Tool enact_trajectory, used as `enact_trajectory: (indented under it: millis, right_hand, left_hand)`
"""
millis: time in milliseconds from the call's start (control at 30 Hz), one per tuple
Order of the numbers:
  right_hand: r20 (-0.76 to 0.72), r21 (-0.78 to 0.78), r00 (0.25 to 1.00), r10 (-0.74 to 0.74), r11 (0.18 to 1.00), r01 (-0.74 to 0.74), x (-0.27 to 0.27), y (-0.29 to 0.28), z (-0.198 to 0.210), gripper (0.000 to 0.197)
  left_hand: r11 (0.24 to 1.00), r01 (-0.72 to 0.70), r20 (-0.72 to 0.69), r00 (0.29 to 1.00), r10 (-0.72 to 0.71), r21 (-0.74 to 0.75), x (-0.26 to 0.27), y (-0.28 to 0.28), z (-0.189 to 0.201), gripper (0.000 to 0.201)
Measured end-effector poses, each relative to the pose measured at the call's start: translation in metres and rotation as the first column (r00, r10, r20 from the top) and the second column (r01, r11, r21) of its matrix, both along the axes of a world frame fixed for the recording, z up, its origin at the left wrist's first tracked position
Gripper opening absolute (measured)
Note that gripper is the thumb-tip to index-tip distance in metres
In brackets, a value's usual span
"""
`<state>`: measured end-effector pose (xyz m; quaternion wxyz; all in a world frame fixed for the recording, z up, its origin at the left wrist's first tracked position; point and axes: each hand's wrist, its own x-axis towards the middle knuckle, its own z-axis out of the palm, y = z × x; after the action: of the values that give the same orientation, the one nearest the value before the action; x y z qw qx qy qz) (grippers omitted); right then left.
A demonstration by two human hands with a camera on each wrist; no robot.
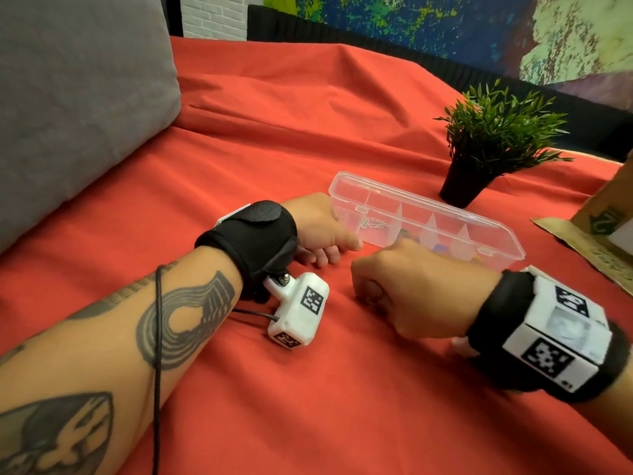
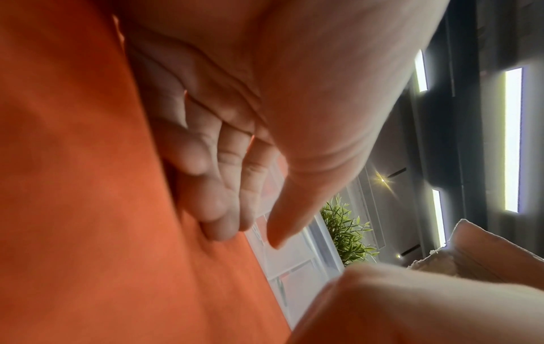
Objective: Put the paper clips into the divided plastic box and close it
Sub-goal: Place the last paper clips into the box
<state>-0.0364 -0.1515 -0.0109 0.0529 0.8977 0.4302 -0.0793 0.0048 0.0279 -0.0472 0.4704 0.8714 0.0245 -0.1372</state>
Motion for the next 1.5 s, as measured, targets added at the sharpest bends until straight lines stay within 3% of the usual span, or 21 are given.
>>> enact_trajectory:
  millis: [367,500,667,900,1133,1233,1333,1433,1500]
  right_hand:
    - [-0.090,-0.017,0.994,-0.057,0.998,0.055,0.003,0.005,0.008,0.019]
    - [0.046,0.188,0.996,-0.081,0.980,0.071,0.024,0.008,0.026,0.015]
    - [0.215,0.465,0.944,-0.249,0.876,0.125,0.068,0.007,0.047,0.011]
    - [0.206,0.475,0.916,-0.345,0.853,0.215,0.100,0.006,0.035,0.019]
    - [0.246,0.524,0.927,-0.282,0.843,0.117,0.070,-0.017,0.039,0.014]
    - [0.218,0.477,0.955,-0.204,0.876,0.078,0.051,-0.028,0.040,0.014]
    - [0.127,0.288,0.984,-0.128,0.954,0.087,0.036,-0.039,0.031,0.014]
    - [-0.010,0.069,0.986,-0.165,0.984,0.165,0.025,-0.050,0.018,0.015]
    - [-0.038,0.001,0.983,-0.182,0.983,0.182,0.022,-0.053,0.013,0.015]
  left_hand:
    - [1.000,-0.004,-0.003,1.000,0.004,0.003,-0.001,-0.001,0.001,0.023]
    - [1.000,-0.016,-0.003,1.000,0.016,0.002,-0.001,-0.001,0.001,0.028]
    - [1.000,-0.010,0.006,1.000,0.010,-0.006,-0.001,0.000,0.001,0.030]
    - [1.000,0.010,0.008,1.000,-0.010,-0.010,-0.002,0.000,0.001,0.022]
    - [1.000,-0.002,0.001,1.000,0.002,-0.014,-0.001,0.000,0.001,0.026]
    - [1.000,-0.011,-0.001,1.000,0.011,-0.007,-0.002,-0.001,0.001,0.026]
    - [1.000,-0.016,-0.002,1.000,0.016,-0.007,-0.002,-0.001,0.001,0.025]
    - [1.000,-0.015,-0.003,1.000,0.015,-0.004,-0.002,-0.001,0.002,0.024]
    - [1.000,-0.019,-0.002,1.000,0.019,-0.002,-0.001,-0.001,0.002,0.023]
